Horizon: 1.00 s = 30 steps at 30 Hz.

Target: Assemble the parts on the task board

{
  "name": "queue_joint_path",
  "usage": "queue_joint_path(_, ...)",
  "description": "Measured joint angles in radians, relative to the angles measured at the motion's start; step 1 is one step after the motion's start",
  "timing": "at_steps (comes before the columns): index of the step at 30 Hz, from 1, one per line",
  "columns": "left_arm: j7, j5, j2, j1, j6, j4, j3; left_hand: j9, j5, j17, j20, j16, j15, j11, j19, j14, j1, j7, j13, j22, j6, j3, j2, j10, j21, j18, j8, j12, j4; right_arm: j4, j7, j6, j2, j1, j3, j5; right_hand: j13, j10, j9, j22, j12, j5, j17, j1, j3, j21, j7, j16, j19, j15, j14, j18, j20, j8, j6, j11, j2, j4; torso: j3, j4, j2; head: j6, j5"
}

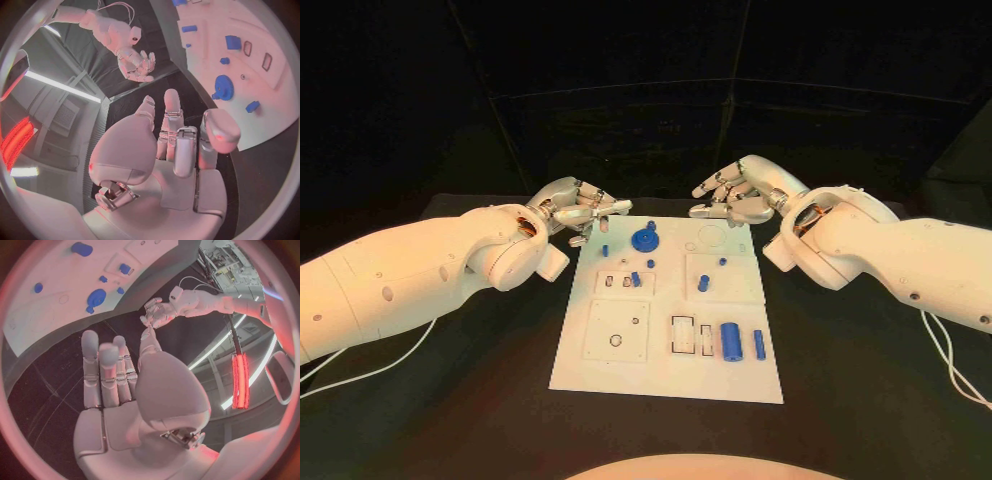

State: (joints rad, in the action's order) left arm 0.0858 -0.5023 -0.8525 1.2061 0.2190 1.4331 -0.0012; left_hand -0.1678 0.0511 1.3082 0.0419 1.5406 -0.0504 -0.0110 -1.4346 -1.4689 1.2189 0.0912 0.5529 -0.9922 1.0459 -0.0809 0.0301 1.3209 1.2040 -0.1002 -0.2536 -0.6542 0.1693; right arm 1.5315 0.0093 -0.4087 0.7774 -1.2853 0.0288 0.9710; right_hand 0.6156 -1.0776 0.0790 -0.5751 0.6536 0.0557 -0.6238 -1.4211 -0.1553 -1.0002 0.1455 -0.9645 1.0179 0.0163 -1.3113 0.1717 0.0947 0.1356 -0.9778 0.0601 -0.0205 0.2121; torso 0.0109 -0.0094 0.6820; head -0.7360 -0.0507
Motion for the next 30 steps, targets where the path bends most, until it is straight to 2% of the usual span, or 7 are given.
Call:
queue_joint_path(2, -0.092, -0.067, 0.003, 0.012, -0.045, 0.002, 0.0, -0.022, 0.0, 0.0, 0.001, 0.011, 0.0, -0.001, 0.006, 0.0, -0.016, 0.003, 0.133, -0.057, -0.006, -0.015, 0.02, -0.017, 0.044, 0.0, -0.035, -0.132, 0.024, -0.013, 0.032, 0.009, 0.013, -0.008, 0.001, -0.089, -0.064, -0.015, -0.004, 0.042, -0.079, -0.003, 0.091, -0.023, 0.004, 0.051, 0.0, 0.099, -0.003, -0.002, 0.015, 0.0, 0.0, -0.004, -0.007, -0.003, 0.033, -0.011, -0.0018, -0.0012, -0.005, -0.003, -0.003)
queue_joint_path(6, -0.259, -0.195, 0.023, 0.03, -0.142, 0.003, 0.0, -0.079, 0.0, 0.0, -0.003, 0.027, -0.011, 0.013, -0.027, 0.004, -0.048, -0.014, 0.419, -0.265, -0.002, -0.052, 0.052, 0.034, 0.184, 0.039, -0.12, -0.407, 0.077, -0.028, 0.106, 0.018, 0.028, -0.016, 0.001, -0.237, -0.181, -0.085, -0.009, 0.099, -0.214, -0.003, 0.134, -0.046, -0.015, 0.13, -0.001, 0.204, 0.025, -0.003, -0.007, 0.0, 0.001, -0.02, -0.022, 0.001, 0.06, -0.03, -0.0057, -0.0035, -0.012, -0.009, -0.005)
queue_joint_path(10, -0.389, -0.306, 0.051, 0.045, -0.228, -0.006, -0.002, -0.203, 0.0, 0.0, -0.007, 0.027, -0.023, 0.025, -0.031, 0.002, -0.052, -0.029, 0.57, -0.315, -0.069, -0.103, 0.069, 0.036, 0.249, 0.048, -0.263, -0.55, 0.116, -0.035, 0.167, 0.017, 0.031, -0.019, 0.001, -0.338, -0.24, -0.118, -0.011, 0.13, -0.283, -0.003, 0.141, -0.051, -0.036, 0.173, 0.001, 0.259, 0.049, -0.002, -0.025, 0.0, 0.002, -0.035, -0.026, 0.001, 0.075, -0.049, -0.0088, -0.0048, -0.02, -0.011, -0.009)
queue_joint_path(12, -0.432, -0.348, 0.065, 0.055, -0.261, -0.014, -0.011, -0.234, 0.0, 0.0, -0.007, 0.027, -0.023, 0.026, -0.031, 0.002, -0.06, -0.03, 0.583, -0.316, -0.091, -0.12, 0.076, 0.035, 0.256, 0.054, -0.294, -0.56, 0.116, -0.038, 0.187, 0.014, 0.031, -0.02, 0.001, -0.369, -0.25, -0.118, -0.011, 0.137, -0.296, -0.003, 0.142, -0.051, -0.044, 0.182, 0.002, 0.274, 0.049, -0.002, -0.025, 0.0, 0.002, -0.039, -0.026, 0.001, 0.075, -0.056, -0.0101, -0.0054, -0.023, -0.012, -0.011)
queue_joint_path(17, -0.512, -0.426, 0.111, 0.084, -0.33, -0.048, -0.062, -0.27, 0.0, 0.0, -0.007, 0.027, -0.023, 0.025, -0.031, 0.002, -0.071, -0.031, 0.596, -0.316, -0.116, -0.147, 0.086, 0.035, 0.256, 0.054, -0.329, -0.566, 0.12, -0.049, 0.221, -0.004, 0.027, -0.021, 0.001, -0.421, -0.252, -0.115, -0.011, 0.141, -0.288, 0.001, 0.137, -0.061, -0.057, 0.184, 0.01, 0.274, 0.068, -0.009, -0.04, 0.0, 0.005, -0.047, -0.017, 0.003, 0.065, -0.077, -0.0123, -0.0055, -0.028, -0.014, -0.015)
queue_joint_path(21, -0.546, -0.451, 0.143, 0.1, -0.363, -0.068, -0.089, -0.289, 0.0, 0.0, -0.007, 0.027, -0.023, 0.025, -0.031, 0.002, -0.119, -0.033, 0.604, -0.316, -0.128, -0.186, 0.081, 0.035, 0.256, 0.054, -0.345, -0.573, 0.122, -0.057, 0.239, -0.027, 0.021, -0.021, 0.001, -0.438, -0.218, -0.114, -0.011, 0.134, -0.22, 0.034, 0.1, -0.065, -0.065, 0.172, 0.007, 0.228, 0.096, -0.001, -0.065, 0.0, -0.002, -0.047, -0.013, 0.005, 0.062, -0.103, -0.0129, -0.0066, -0.03, -0.014, -0.019)
queue_joint_path(30, -0.578, -0.47, 0.201, 0.114, -0.401, -0.099, -0.114, -0.312, 0.0, 0.0, -0.007, 0.027, -0.023, 0.025, -0.031, 0.002, -0.128, -0.038, 0.625, -0.316, -0.133, -0.21, 0.085, 0.035, 0.27, 0.054, -0.362, -0.591, 0.119, -0.064, 0.261, -0.075, 0.017, -0.021, 0.001, -0.447, 0.065, -0.037, -0.007, -0.09, 0.192, 0.109, -0.398, -0.034, -0.078, -0.021, -0.001, -0.212, 0.185, 0.011, -0.149, -0.001, -0.012, -0.015, -0.02, -0.005, 0.068, -0.157, -0.0128, -0.0068, -0.029, -0.015, -0.021)
